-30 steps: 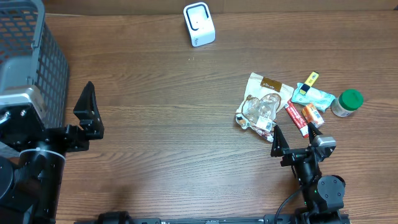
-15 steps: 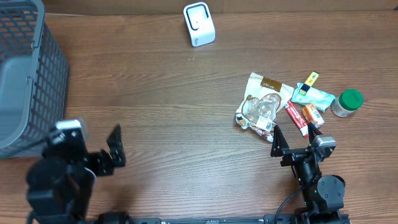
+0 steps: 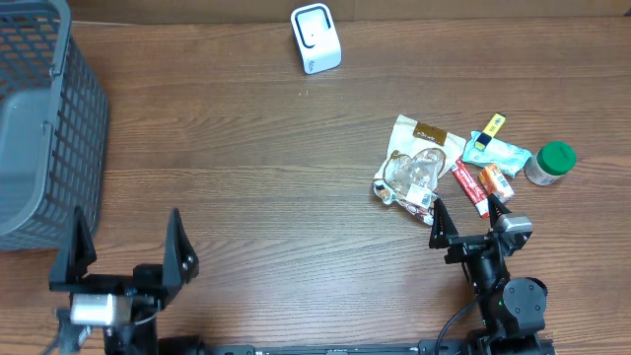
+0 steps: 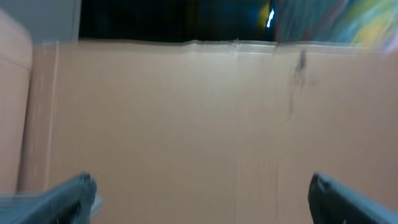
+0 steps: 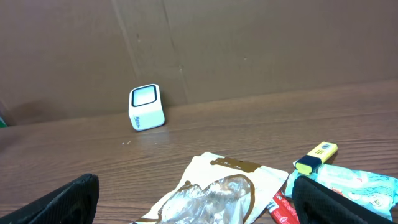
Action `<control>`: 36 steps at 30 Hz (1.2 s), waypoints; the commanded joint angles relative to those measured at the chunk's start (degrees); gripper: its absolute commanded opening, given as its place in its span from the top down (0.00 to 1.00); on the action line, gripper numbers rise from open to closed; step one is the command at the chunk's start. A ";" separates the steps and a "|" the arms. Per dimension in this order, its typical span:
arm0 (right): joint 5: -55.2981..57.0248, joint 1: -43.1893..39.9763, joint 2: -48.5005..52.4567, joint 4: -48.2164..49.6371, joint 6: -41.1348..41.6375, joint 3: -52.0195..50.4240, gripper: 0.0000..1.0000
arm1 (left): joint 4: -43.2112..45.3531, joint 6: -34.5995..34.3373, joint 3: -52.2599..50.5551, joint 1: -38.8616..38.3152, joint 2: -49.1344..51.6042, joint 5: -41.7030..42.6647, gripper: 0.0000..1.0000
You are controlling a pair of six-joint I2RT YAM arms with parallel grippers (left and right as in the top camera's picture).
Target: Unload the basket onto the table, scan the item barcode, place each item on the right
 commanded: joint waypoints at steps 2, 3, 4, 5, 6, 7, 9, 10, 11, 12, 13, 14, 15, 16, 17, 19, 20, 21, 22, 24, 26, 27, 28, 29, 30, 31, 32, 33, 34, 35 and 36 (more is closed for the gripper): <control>0.04 -0.28 -0.61 0.39 0.02 -0.59 0.00 | 5.09 -0.63 -7.06 -0.20 -0.57 2.84 0.00; 0.04 -0.28 -0.61 0.39 0.02 -0.59 0.00 | 5.07 -0.63 -8.55 -0.20 -0.59 2.82 0.00; 0.04 -0.28 -0.61 0.39 0.02 -0.59 0.00 | 4.87 -0.63 -9.88 -0.20 -0.59 2.82 0.00; 0.04 -0.28 -0.61 0.37 0.02 -0.59 0.00 | 4.59 -0.63 -11.58 -0.20 -0.59 2.80 0.00; 0.04 -0.28 -0.61 0.39 0.02 -0.59 0.00 | 4.50 -0.66 -13.38 -0.20 -0.59 2.82 0.00; 0.04 -0.28 -0.61 0.39 0.02 -0.59 0.00 | 4.55 -0.66 -15.21 -0.20 -0.59 2.82 0.00; 0.04 -0.28 -0.61 0.39 0.02 -0.59 0.00 | 4.55 -0.68 -18.64 -0.20 -0.61 2.82 0.00; 0.04 -0.28 -0.61 0.39 0.02 -0.59 0.00 | 4.50 -0.66 -19.91 -0.20 -0.66 2.82 0.00; 0.04 -0.28 -0.61 0.39 0.02 -0.59 0.00 | 4.17 -0.63 -21.24 -0.17 -0.83 2.73 0.00; 0.04 -0.28 -0.61 0.39 0.02 -0.59 0.00 | 4.11 -0.66 -22.43 -0.15 -0.87 2.14 0.01; 0.04 -0.28 -0.61 0.37 0.02 -0.59 0.00 | 4.02 -0.87 -23.37 -0.15 -0.87 1.38 0.00; 0.04 -0.28 -0.61 0.39 0.02 -0.59 0.00 | 3.85 -1.46 -24.41 -0.15 -0.87 0.46 0.00; 0.04 -0.28 -0.61 0.39 0.02 -0.59 0.00 | 2.23 -2.60 -24.70 -0.17 -0.87 -0.63 0.00; 0.04 -0.28 -0.61 0.39 0.02 -0.59 0.00 | -0.57 -4.20 -24.63 -0.13 -0.87 -2.67 0.00; 0.04 -0.28 -0.61 0.39 0.02 -0.59 0.00 | -2.73 -5.70 -24.63 -0.13 -0.87 -4.17 0.00; 0.04 -0.28 -0.61 0.39 0.02 -0.59 0.00 | -7.65 -8.13 -24.63 -0.15 -0.87 -6.82 0.00; 0.04 -0.28 -0.61 0.39 0.02 -0.59 0.00 | -10.54 -8.68 -24.63 -0.15 -0.87 -7.65 0.00; 0.04 -0.28 -0.61 0.39 0.02 -0.59 0.00 | -13.46 -8.61 -24.63 -0.15 -0.87 -8.04 0.00; 0.04 -0.28 -0.61 0.39 0.02 -0.59 0.00 | -13.66 -7.32 -24.63 -0.13 -0.81 -7.96 0.00; 0.04 -0.28 -0.61 0.37 0.02 -0.59 0.00 | -13.79 -5.66 -24.63 -0.15 -0.87 -7.89 0.00; 0.04 -0.28 -0.61 0.39 0.02 -0.59 0.00 | -13.62 -4.94 -24.63 -0.15 -0.87 -7.69 0.00; 0.04 -0.28 -0.61 0.37 0.02 -0.59 0.00 | -13.62 -4.94 -24.63 -0.15 -0.87 -7.67 0.00; 0.04 -0.28 -0.61 0.39 0.02 -0.59 0.00 | -13.62 -4.94 -24.63 -0.15 -0.87 -7.69 0.00; 0.04 -0.28 -0.61 0.39 0.02 -0.59 0.00 | -13.62 -4.94 -24.63 -0.15 -0.87 -7.69 0.00; 0.04 -0.28 -0.61 0.39 0.02 -0.59 0.00 | -13.64 -4.94 -24.63 -0.15 -0.87 -7.69 0.00; 0.04 -0.28 -0.61 0.39 0.02 -0.59 0.00 | -13.64 -4.94 -24.63 -0.15 -0.85 -7.69 0.00; 0.04 -0.28 -0.61 0.39 0.02 -0.59 0.00 | -13.64 -4.94 -24.63 -0.15 -0.85 -7.69 0.00; 0.04 -0.28 -0.61 0.39 0.02 -0.59 0.00 | -13.64 -4.94 -24.63 -0.15 -0.83 -7.69 0.00; 0.04 -0.28 -0.61 0.37 0.02 -0.59 0.00 | -13.64 -4.94 -24.63 -0.15 -0.83 -7.69 0.00; 0.04 -0.28 -0.61 0.39 0.02 -0.59 0.00 | -13.64 -4.94 -24.63 -0.15 -0.81 -7.69 0.00; 0.04 -0.28 -0.61 0.37 0.02 -0.59 0.00 | -13.64 -4.94 -24.63 -0.15 -0.81 -7.69 0.00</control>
